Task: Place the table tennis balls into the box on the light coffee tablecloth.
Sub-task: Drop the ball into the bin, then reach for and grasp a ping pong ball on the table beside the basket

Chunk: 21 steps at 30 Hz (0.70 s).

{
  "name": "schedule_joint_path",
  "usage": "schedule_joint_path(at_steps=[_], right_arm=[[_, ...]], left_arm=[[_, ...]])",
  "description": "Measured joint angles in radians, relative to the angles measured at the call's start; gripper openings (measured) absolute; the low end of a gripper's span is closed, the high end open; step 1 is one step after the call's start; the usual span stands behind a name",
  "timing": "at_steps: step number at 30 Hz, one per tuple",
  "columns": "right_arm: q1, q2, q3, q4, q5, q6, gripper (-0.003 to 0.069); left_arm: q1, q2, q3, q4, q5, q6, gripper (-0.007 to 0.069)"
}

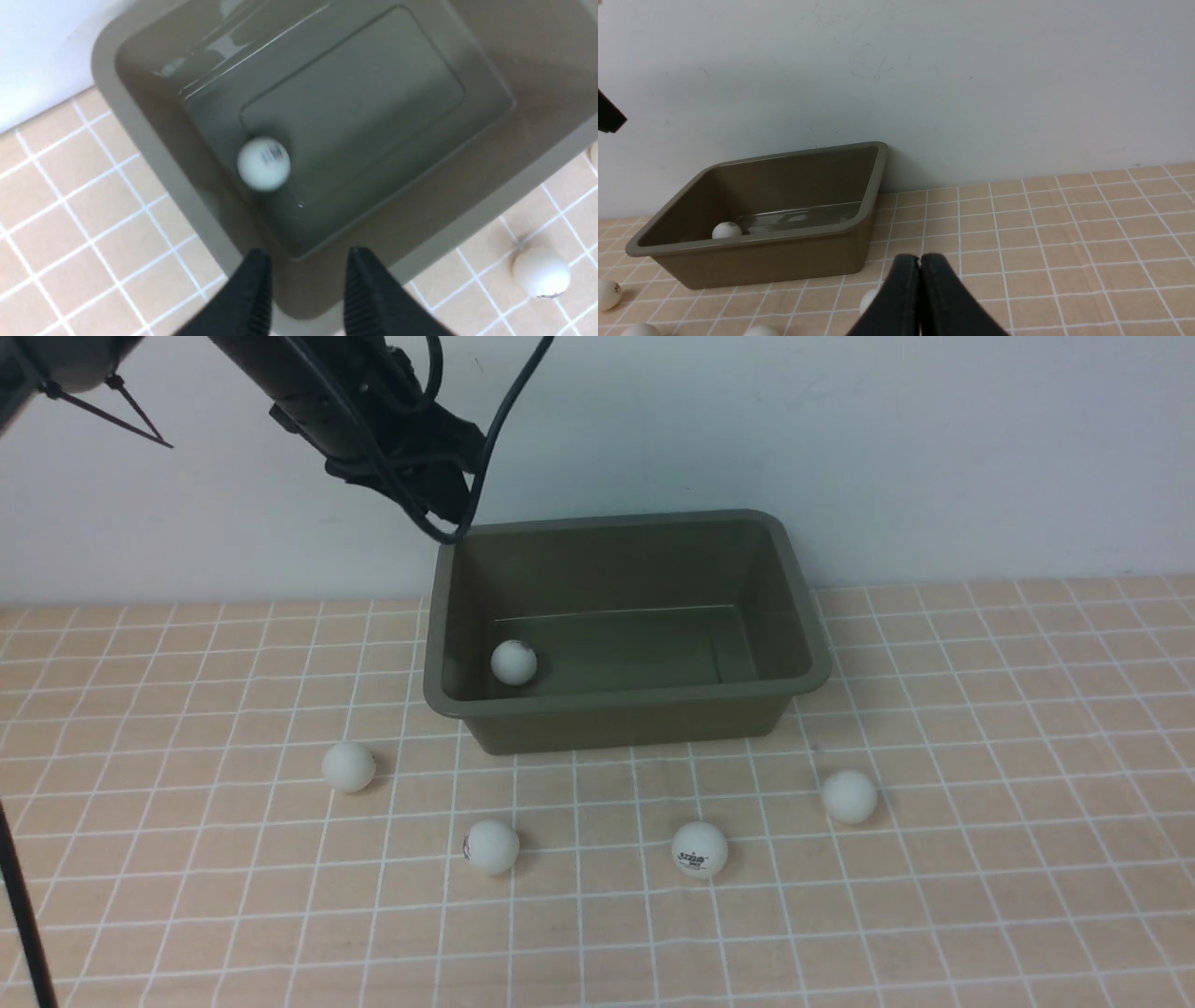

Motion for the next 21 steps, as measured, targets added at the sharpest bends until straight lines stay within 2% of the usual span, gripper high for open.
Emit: schedule_joint_path(at_steps=[5,7,14,20,21], right_arm=[[0.000,0.000,0.000,0.000,0.000,0.000,-0.0014],[0.000,0.000,0.000,0.000,0.000,0.000,-0.0014],[0.000,0.000,0.000,0.000,0.000,0.000,-0.0014],[0.000,0.000,0.000,0.000,0.000,0.000,-0.0014],[0.000,0.000,0.000,0.000,0.000,0.000,-0.0014]], left_arm=[[0.000,-0.082,0.066,0.113,0.007,-0.069,-0.0031],[0.000,-0.127,0.131,0.127,0.007,-0.082,-0.0058],[0.000,-0.291,0.413,0.147,0.007,-0.071,-0.0069],[0.000,-0.336,0.621,0.293,-0.007,0.083,-0.0064],[0.000,-0.331,0.672,0.325,-0.060,0.123,-0.0055]])
